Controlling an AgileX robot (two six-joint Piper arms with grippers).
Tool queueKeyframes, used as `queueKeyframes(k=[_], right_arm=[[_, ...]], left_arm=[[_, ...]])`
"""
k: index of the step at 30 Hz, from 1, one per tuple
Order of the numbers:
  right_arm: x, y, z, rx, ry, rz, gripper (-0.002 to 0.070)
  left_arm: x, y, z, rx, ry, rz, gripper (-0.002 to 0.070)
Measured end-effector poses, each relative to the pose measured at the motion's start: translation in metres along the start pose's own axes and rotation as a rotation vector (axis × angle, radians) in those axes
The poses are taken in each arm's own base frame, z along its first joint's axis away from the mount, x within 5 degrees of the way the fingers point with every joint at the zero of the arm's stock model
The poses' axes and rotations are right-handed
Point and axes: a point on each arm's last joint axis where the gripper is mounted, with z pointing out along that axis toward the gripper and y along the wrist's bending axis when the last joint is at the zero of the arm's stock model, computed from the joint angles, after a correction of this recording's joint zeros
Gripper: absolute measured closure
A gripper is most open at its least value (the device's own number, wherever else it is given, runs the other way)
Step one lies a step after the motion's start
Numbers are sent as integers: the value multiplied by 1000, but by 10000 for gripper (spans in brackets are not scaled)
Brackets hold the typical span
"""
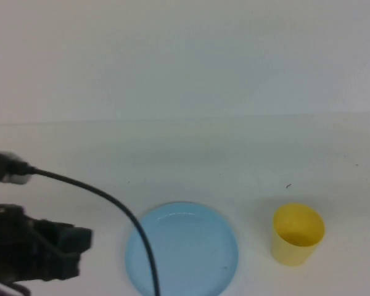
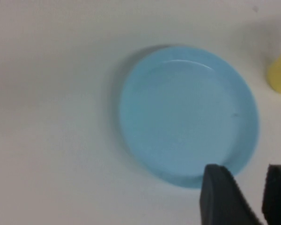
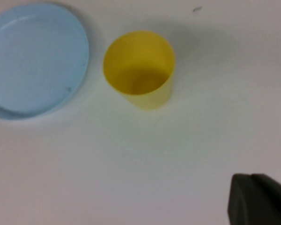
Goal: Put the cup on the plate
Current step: Pick up the plate from the table
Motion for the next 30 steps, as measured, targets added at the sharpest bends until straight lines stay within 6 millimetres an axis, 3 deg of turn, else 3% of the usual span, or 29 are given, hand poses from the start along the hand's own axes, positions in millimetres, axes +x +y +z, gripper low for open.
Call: queueKeyframes(k=[2, 6, 16, 18, 24, 30], right_arm=[[-1, -1, 5, -26, 59, -1, 676], [-2, -1, 7, -41, 87, -26, 676], [-4, -2, 8, -48, 86, -92, 657], [-5, -2, 10, -57, 89, -90, 599], [-6, -2, 13, -75, 98, -77, 321], [-7, -1, 13, -87, 92, -68, 274]], left_arm=[[-5, -7, 17, 98, 30, 18, 337], [-13, -10, 50, 124, 111, 47, 340], [-32, -2, 123, -123, 388, 135, 341], [-33, 1, 133, -142, 421, 140, 340], [-27, 9, 159, -153, 492, 132, 340], [-24, 18, 170, -209, 502, 131, 340]])
